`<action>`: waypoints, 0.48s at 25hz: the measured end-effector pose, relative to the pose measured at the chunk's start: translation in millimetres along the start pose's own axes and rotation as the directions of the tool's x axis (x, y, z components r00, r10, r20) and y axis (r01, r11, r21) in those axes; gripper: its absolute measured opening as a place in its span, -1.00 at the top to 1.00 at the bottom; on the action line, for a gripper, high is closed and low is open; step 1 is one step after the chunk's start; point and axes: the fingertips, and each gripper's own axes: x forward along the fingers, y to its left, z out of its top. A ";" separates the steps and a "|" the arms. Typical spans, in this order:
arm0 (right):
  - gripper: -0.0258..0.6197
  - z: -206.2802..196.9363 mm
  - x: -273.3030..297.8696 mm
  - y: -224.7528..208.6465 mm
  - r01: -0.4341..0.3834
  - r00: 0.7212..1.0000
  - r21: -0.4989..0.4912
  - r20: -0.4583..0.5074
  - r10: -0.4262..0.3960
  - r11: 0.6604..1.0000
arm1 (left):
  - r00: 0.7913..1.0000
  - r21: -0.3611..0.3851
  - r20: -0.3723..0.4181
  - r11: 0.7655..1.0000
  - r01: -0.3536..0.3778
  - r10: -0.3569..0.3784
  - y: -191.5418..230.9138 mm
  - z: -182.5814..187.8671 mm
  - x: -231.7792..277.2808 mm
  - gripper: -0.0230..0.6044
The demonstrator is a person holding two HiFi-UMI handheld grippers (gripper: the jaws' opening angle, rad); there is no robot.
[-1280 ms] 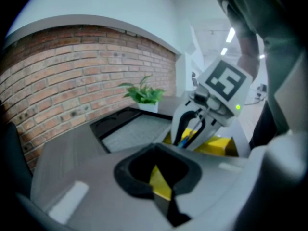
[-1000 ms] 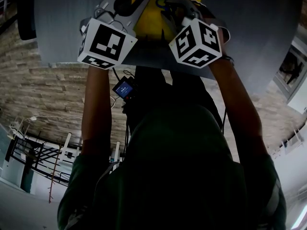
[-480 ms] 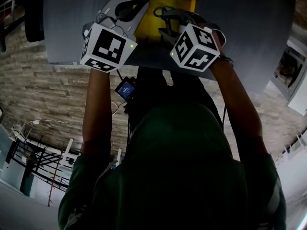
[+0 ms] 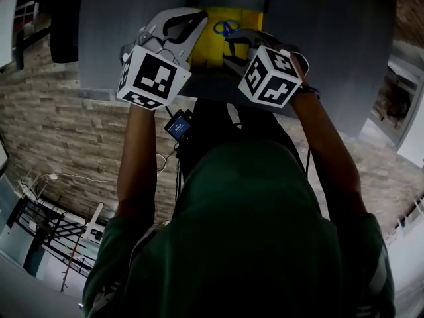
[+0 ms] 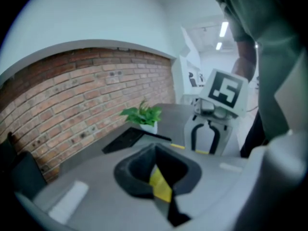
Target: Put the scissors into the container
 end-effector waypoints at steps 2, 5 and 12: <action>0.47 3.2 -7.9 1.8 0.001 1.000 -0.002 0.008 -0.001 1.000 | 1.000 0.011 0.001 1.000 -0.004 0.004 -1.5 8.3 -5.4 0.92; 0.47 6.1 -20.5 0.1 0.015 1.000 -0.002 0.019 -0.015 1.000 | 1.000 0.028 0.004 1.000 -0.009 0.009 -2.7 21.7 -12.2 0.92; 0.48 23.1 -59.8 -8.3 0.088 0.992 0.013 0.090 -0.089 0.996 | 0.999 0.071 0.026 0.997 -0.029 0.027 -5.5 55.4 -35.1 0.92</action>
